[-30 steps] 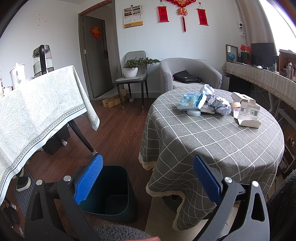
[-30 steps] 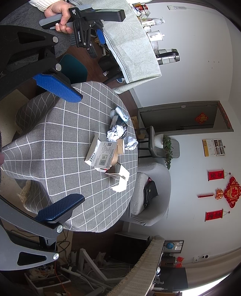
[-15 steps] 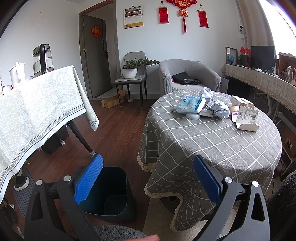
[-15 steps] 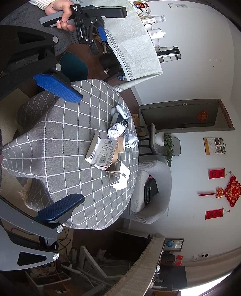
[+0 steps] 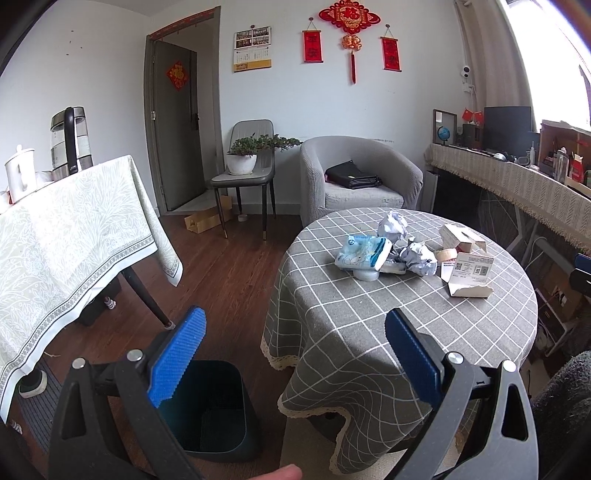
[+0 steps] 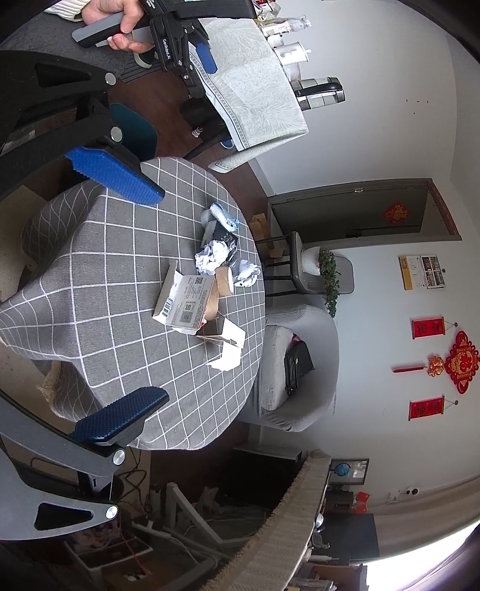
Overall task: Collect trash
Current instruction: 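Reach the right gripper to the white SD-card box and grasp it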
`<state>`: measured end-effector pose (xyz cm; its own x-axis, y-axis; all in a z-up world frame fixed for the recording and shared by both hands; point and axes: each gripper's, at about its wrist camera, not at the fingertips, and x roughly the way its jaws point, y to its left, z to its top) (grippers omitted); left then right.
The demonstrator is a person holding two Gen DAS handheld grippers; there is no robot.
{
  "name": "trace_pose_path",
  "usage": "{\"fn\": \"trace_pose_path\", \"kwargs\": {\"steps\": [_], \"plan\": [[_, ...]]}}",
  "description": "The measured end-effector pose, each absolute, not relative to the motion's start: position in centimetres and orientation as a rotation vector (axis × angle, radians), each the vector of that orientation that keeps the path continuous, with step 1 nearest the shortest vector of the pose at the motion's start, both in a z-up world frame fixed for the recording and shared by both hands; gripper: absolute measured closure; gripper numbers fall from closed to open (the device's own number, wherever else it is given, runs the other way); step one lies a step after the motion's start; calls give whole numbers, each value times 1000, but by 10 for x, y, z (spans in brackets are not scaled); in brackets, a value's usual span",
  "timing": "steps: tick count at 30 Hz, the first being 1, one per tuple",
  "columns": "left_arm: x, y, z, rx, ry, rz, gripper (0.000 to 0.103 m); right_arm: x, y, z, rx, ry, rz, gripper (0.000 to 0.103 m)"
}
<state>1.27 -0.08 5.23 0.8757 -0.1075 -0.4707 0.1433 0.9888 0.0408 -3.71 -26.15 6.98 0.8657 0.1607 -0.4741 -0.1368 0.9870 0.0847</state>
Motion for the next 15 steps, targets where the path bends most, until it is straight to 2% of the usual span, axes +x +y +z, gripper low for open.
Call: {"fn": "trace_pose_path", "kwargs": {"steps": [6,15], "plan": [[31,-16,61,138,495,-209,4,-11,-247,68,61,519,122,3],[75,-30,57,149,512,-331,4,56,-233,42,175,642,108,3]]}}
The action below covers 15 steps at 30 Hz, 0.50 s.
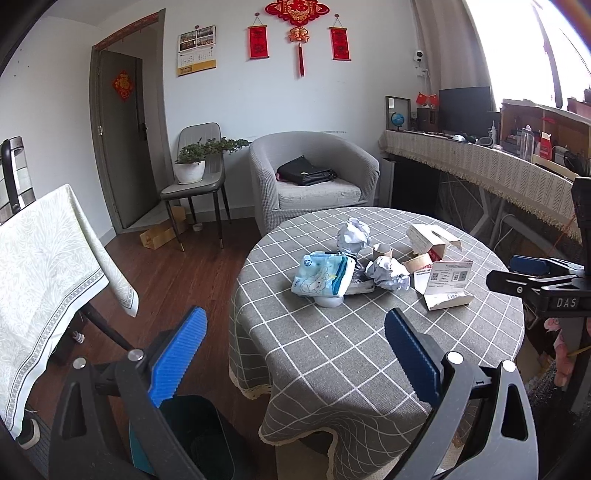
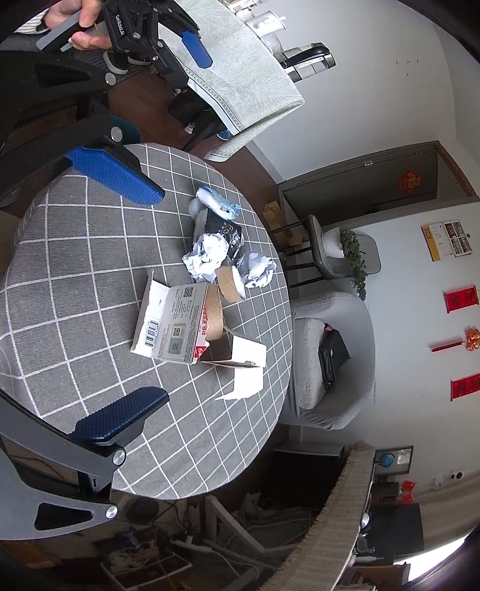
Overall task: Collect trash
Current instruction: 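Reach the right gripper to the white SD-card box and grasp it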
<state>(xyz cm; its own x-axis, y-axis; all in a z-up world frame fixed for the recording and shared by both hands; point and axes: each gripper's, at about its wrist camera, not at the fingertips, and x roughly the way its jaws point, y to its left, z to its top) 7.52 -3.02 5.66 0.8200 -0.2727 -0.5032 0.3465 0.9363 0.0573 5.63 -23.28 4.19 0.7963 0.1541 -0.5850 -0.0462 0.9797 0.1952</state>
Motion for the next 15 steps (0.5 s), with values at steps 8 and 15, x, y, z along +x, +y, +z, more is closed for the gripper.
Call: {"fn": "trace_pose_path", "kwargs": {"steps": [8,15], "plan": [[130,-34,46,157,545,-394,4,99,-229,23,149,690,-48,3],[162,-36,38,147,567,-450,4,122,-228,11,135,709,-100,3]]}}
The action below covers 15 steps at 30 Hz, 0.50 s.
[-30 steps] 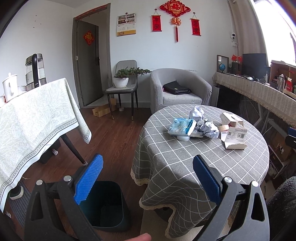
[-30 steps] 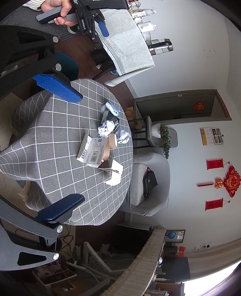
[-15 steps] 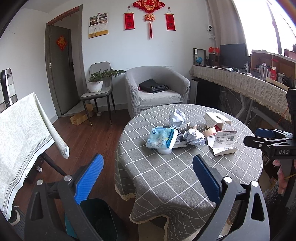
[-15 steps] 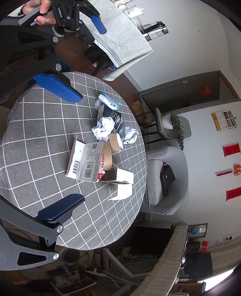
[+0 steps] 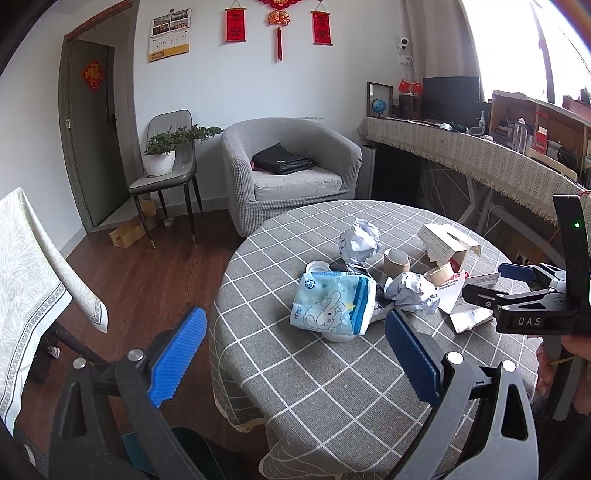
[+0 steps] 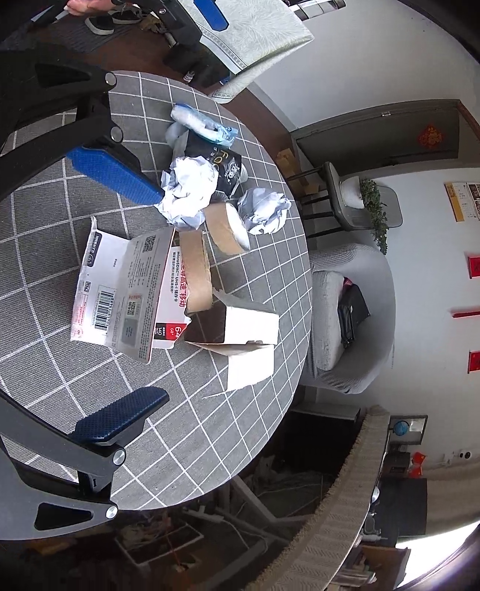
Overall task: Collect trash
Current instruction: 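Reach the right gripper to the white SD-card box and grasp it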
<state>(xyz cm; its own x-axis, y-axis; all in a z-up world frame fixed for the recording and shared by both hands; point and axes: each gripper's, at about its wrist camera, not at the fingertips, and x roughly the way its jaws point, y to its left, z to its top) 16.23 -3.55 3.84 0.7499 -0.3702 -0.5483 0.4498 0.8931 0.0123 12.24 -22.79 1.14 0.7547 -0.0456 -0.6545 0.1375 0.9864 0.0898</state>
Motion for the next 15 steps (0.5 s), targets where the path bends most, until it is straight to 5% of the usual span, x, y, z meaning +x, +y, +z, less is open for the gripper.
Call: {"fn": "trace_pose_path", "kwargs": {"steps": [9,15], "plan": [[190,-46,22,129,619,-586,4,131,-231,4,170,725,-89,3],[205,-57,10,135,659,-628,4,141,-233,-5,206,786,-21,21]]}}
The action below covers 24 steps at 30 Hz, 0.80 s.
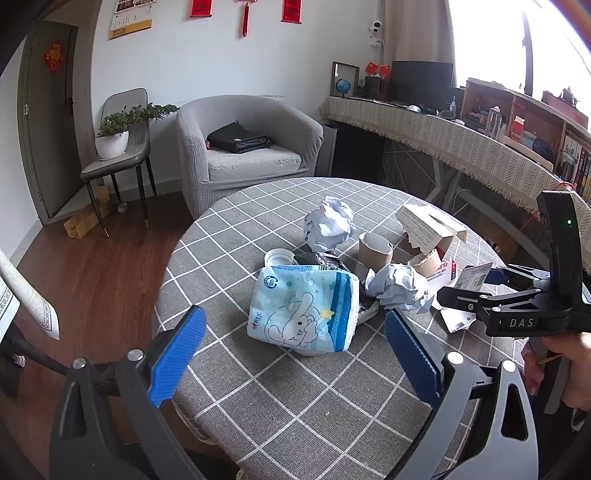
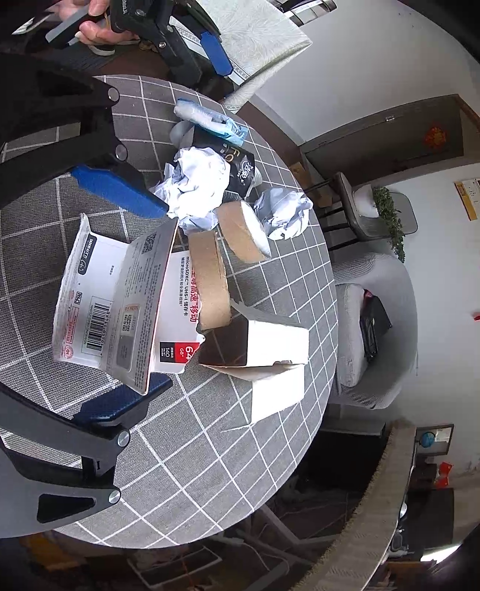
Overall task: Collect trash
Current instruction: 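Reach the right gripper to the white SD-card box and grasp it, then grasp the blue-and-white diaper pack with the left gripper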
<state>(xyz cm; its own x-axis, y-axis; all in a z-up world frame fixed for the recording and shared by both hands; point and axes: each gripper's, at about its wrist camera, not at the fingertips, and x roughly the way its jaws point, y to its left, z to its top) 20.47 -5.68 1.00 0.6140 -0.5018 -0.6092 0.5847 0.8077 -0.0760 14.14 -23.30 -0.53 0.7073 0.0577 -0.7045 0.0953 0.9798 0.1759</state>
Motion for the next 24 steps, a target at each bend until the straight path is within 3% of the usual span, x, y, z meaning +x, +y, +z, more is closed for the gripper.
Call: {"fn": "trace_pose_path", "kwargs": {"steps": [5,24], "plan": [[214,-62,6,121,683,-657,4,146,-234,-9,228,804,-4,28],[243,-66,-19,1,818,-732,7,133,-250,0,252,797,25,29]]}}
